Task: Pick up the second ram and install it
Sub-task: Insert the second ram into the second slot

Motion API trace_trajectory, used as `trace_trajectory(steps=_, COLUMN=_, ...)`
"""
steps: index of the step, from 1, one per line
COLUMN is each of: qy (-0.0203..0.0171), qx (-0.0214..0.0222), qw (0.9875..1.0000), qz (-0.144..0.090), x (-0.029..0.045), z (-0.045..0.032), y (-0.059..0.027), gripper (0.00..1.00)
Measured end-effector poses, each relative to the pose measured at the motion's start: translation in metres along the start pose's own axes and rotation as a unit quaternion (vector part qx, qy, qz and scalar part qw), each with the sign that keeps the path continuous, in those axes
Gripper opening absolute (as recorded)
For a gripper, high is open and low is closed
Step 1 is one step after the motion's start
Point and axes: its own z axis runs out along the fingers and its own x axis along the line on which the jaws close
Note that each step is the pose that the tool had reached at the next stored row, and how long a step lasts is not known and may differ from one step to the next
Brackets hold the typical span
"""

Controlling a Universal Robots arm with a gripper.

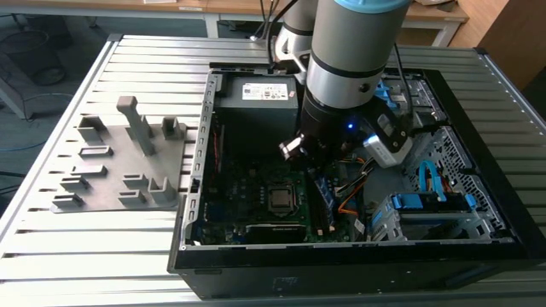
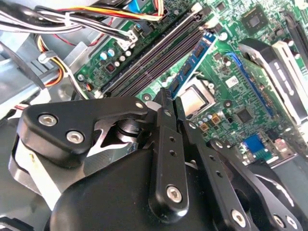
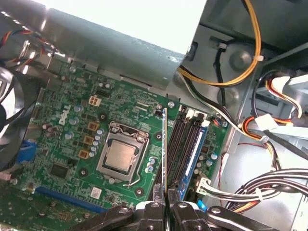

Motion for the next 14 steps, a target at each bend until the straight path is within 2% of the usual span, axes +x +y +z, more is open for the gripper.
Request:
trace_trajectory(steps=7, qy=0.0, qx=0.0008, qw=0.9996, qz=0.029, x=0.0, z=0.0002, y=0.0, gripper=0.14)
trace_trajectory(steps=14, qy=-0.0001, qx=0.0016, qw=0.9983, qz=0.059, x=0.0, z=0.0003, y=0.0, gripper=0.14)
